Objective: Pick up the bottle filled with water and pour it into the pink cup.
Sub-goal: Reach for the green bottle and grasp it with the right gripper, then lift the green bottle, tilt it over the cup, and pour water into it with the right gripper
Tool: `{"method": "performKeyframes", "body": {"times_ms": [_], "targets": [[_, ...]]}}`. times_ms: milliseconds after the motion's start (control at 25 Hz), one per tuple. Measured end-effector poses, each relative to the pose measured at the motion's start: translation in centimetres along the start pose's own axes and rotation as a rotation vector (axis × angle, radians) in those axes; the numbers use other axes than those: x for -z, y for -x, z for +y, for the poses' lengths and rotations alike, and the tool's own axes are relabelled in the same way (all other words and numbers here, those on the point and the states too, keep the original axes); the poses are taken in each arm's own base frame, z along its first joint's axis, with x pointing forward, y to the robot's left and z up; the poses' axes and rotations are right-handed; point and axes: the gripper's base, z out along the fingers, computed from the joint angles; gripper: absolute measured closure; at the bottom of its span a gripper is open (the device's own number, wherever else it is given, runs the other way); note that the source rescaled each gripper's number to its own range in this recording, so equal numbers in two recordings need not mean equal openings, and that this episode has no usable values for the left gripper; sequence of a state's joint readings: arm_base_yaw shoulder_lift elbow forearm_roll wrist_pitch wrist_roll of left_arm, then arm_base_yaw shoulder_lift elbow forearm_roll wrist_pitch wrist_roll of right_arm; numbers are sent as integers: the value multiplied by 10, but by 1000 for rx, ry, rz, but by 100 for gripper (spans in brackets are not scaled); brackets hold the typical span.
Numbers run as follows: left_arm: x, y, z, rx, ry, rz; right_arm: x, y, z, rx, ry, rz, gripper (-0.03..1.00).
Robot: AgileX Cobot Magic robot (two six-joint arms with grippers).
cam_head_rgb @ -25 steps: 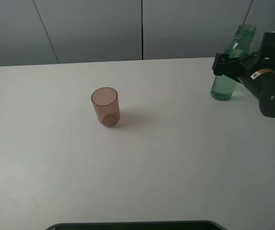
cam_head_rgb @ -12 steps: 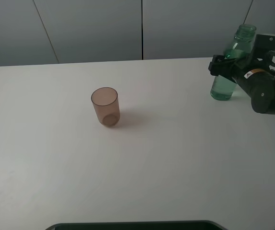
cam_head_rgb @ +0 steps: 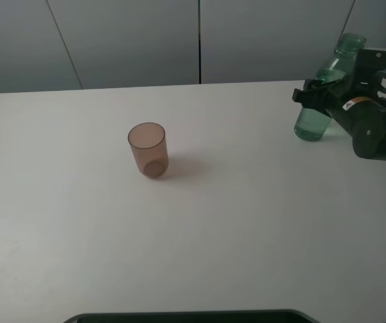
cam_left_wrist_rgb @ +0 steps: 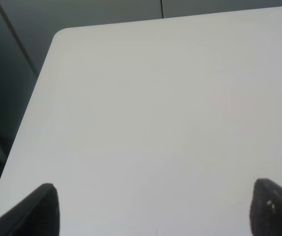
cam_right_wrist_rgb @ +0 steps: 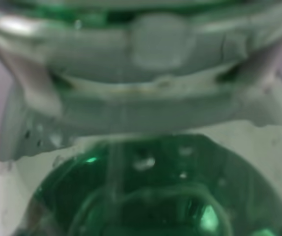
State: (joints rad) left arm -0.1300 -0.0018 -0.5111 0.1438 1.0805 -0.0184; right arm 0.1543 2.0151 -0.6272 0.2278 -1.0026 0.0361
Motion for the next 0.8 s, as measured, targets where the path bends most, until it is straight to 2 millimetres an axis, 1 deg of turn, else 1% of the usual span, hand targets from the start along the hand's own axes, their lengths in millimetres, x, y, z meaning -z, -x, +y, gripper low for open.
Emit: {"method": "performKeyframes", "body": {"times_ms": [160,320,480,600,800], "targets": [[0,0,0,0,0,0,0,0,0,30,3,4,96],[0,0,0,0,0,0,0,-1,1,40,7,6,96],[0,0,0,0,0,0,3,5,2,40,10,26,96],[0,0,0,0,0,0,9,15,3,74,20,54,96],[0,0,0,0,0,0,26,49,10,169,66,34,96]]}}
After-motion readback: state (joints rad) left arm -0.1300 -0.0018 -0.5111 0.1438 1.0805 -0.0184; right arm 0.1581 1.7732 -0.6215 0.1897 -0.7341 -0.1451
